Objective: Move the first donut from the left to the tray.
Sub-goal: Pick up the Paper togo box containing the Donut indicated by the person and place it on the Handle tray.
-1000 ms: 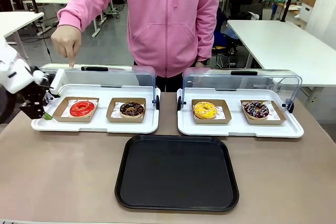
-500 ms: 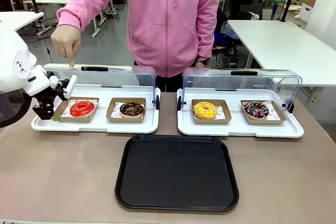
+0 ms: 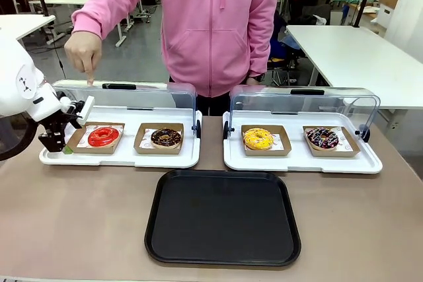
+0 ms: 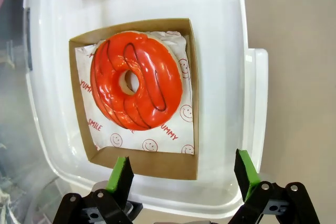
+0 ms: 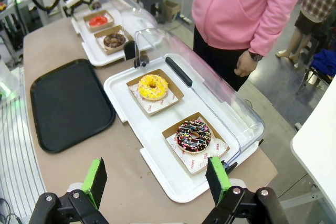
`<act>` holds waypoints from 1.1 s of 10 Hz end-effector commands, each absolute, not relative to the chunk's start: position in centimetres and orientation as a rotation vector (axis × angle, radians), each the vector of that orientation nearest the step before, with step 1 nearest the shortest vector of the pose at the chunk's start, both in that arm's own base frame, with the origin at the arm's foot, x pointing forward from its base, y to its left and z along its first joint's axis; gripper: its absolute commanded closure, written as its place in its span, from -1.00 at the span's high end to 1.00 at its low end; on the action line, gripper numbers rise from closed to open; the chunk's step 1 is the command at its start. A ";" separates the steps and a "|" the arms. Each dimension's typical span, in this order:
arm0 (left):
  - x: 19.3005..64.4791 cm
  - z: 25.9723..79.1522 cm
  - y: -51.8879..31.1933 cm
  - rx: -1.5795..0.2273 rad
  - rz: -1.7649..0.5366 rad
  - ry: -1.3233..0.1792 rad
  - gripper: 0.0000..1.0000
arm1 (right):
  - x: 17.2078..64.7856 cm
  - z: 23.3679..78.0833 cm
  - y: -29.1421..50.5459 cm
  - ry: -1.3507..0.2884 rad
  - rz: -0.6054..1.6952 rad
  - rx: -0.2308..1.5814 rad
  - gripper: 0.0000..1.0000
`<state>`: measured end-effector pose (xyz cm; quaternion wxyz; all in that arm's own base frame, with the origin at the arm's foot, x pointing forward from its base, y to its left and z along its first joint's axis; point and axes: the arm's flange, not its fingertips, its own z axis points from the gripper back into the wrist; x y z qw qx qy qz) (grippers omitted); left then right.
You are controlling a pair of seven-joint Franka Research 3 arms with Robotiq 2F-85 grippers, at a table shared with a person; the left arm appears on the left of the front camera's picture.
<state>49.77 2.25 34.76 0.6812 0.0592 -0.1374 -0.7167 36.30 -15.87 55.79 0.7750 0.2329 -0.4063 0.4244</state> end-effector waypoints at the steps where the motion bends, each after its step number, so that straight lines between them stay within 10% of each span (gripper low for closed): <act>1: 50.6 34.1 2.3 0.129 -1.613 -0.308 1.00 | 36.4 55.9 -15.8 -0.903 0.931 0.506 1.00; 11: 52.1 31.2 2.1 0.196 -1.624 -0.309 1.00 | 36.4 55.9 -15.8 -0.903 0.931 0.506 1.00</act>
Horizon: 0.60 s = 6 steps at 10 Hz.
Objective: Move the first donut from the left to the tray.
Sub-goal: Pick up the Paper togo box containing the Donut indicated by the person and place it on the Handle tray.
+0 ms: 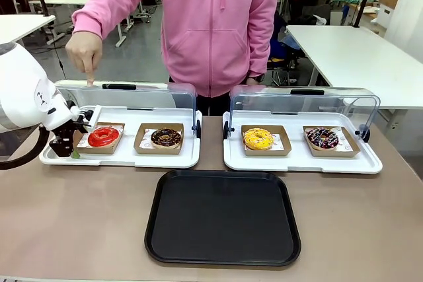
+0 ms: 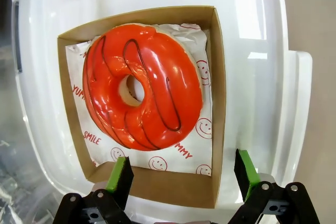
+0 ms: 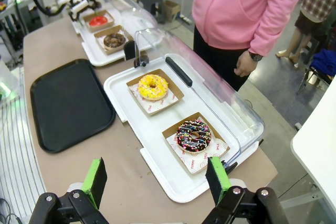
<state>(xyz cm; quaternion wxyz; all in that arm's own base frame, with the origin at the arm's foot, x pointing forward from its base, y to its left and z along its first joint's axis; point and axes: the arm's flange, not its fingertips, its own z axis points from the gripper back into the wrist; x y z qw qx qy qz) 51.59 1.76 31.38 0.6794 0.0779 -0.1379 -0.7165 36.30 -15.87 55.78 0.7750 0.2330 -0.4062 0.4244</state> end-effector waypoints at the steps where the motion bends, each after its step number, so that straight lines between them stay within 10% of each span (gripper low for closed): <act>1: 52.1 31.1 2.0 0.195 -1.629 -0.303 1.00 | 36.4 55.9 -15.8 -0.903 0.931 0.506 1.00; 4: 51.8 31.7 2.2 0.183 -1.636 -0.279 -0.77 | 36.4 55.9 -15.8 -0.903 0.931 0.506 1.00; 6: 51.7 31.9 2.2 0.186 -1.642 -0.253 -1.00 | 36.4 55.9 -15.8 -0.903 0.931 0.506 1.00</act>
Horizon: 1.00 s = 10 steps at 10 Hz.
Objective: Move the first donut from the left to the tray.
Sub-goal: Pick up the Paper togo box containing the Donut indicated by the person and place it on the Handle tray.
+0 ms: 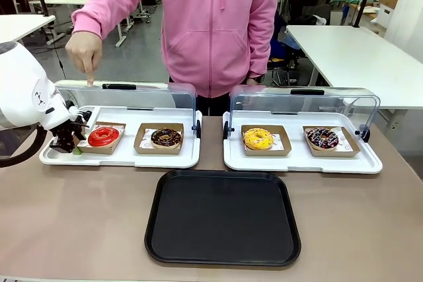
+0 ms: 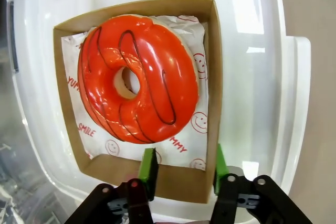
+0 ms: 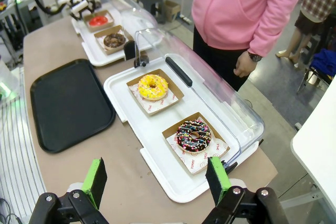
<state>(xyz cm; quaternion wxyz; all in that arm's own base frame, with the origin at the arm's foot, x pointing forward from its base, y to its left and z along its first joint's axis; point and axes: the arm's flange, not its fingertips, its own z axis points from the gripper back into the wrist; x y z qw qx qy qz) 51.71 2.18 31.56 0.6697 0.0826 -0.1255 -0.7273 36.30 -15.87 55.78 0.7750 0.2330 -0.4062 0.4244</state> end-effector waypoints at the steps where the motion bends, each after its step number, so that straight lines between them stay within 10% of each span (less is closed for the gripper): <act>1: 51.6 31.9 2.2 0.183 -1.646 -0.242 -1.00 | 36.4 55.9 -15.8 -0.903 0.931 0.506 1.00; 10: 51.3 31.8 2.2 0.187 -1.670 -0.228 -1.00 | 36.4 55.9 -15.8 -0.903 0.931 0.506 1.00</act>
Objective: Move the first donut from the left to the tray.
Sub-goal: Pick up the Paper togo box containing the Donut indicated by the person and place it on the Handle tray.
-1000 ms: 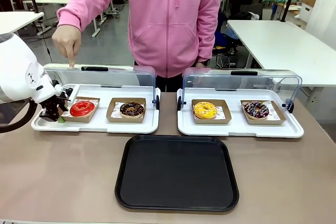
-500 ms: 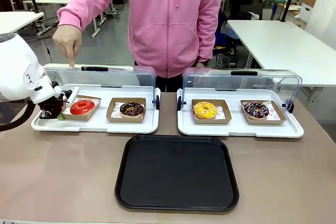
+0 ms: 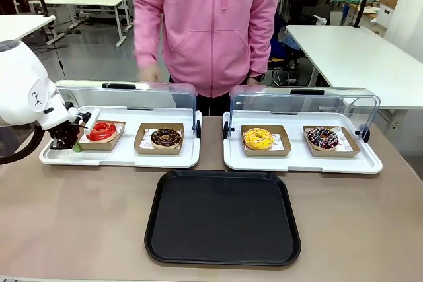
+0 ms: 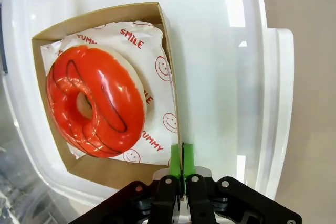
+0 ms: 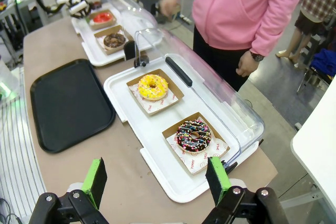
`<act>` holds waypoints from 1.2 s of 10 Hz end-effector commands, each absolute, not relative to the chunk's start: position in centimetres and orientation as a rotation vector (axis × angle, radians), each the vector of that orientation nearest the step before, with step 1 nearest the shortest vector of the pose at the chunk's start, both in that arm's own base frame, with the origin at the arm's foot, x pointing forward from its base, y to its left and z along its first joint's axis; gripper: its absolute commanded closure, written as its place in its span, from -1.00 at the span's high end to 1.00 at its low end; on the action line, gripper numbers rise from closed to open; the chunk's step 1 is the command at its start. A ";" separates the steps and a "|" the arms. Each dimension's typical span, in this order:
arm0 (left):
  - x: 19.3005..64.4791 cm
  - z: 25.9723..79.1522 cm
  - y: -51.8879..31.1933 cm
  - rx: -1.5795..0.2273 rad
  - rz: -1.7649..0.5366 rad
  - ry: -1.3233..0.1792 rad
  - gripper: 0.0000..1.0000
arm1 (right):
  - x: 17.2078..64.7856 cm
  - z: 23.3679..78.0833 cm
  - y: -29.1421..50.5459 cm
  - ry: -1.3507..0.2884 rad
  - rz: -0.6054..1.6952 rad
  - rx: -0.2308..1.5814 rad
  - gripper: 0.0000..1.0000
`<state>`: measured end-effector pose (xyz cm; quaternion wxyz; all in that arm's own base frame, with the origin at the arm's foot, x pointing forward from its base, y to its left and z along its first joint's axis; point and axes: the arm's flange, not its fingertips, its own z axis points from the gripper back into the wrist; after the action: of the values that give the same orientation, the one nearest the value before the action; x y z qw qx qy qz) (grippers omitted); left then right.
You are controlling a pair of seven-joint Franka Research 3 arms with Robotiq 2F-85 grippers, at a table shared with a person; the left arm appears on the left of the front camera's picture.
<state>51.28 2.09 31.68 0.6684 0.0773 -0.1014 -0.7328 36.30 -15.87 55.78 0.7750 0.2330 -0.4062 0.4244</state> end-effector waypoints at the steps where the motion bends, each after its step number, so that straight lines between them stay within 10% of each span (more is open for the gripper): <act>1: 51.3 31.8 2.2 0.187 -1.670 -0.228 -1.00 | 36.4 55.9 -15.8 -0.903 0.931 0.506 1.00; 12: 43.6 40.8 -5.7 0.276 -1.660 -0.409 -0.96 | 36.4 55.9 -15.8 -0.903 0.931 0.506 1.00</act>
<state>45.14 -4.70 40.12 0.6471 0.1272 -0.1913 -0.7269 36.31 -15.86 55.79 0.7751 0.2328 -0.4059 0.4245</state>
